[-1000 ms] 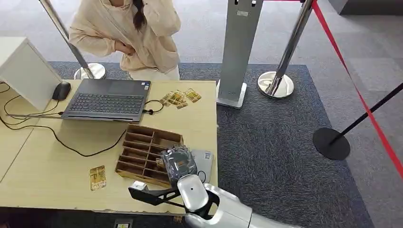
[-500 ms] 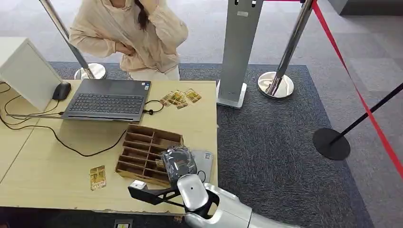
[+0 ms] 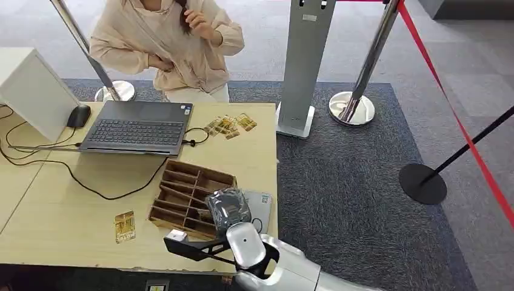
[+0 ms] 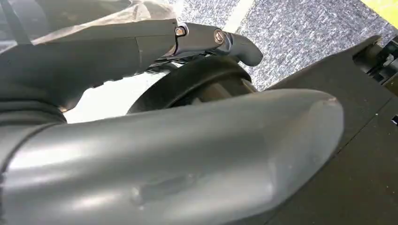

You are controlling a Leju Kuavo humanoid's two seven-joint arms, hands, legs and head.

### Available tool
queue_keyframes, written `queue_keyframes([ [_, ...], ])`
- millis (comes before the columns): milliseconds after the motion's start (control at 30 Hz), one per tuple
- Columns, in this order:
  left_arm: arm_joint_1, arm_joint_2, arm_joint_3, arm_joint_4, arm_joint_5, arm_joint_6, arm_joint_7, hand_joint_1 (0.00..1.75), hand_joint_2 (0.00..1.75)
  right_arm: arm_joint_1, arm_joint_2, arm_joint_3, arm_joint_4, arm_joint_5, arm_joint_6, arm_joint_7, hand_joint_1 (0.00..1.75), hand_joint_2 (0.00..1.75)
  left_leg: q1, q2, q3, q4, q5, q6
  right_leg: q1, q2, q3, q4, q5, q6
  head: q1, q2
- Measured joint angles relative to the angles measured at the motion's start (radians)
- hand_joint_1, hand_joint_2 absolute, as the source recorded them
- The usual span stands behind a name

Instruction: Pass the card to the sensor for recognition and then transmit it.

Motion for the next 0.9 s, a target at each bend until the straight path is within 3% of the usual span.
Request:
queue_keyframes([
  [67, 0.0, 0.0, 0.0, 0.0, -0.001, 0.0, 0.0, 0.0, 0.0, 0.0, 0.001, 0.0, 0.004, 0.0, -0.004, -0.002, 1.34, 1.75, 0.0, 0.0, 0.0, 0.0, 0.0, 0.0, 0.0, 0.0, 0.0, 0.0, 0.0, 0.0, 0.0, 0.0],
  [400, 0.0, 0.0, 0.0, 0.0, -0.001, 0.0, -0.002, 0.0, 0.0, 0.0, 0.006, -0.001, 0.012, 0.003, -0.031, -0.009, 1.59, 1.75, 0.0, 0.0, 0.001, 0.0, 0.0, 0.0, 0.0, 0.0, 0.001, 0.0, 0.0, 0.0, 0.0, 0.0],
  [900, 0.005, 0.0, 0.0, 0.0, -0.008, -0.002, -0.003, 0.0, 0.0, 0.0, 0.008, -0.008, 0.034, 0.005, -0.079, -0.023, 1.57, 1.75, 0.0, 0.0, 0.001, 0.0, 0.0, 0.0, 0.0, 0.0, 0.001, 0.0, 0.0, 0.0, 0.0, 0.0],
])
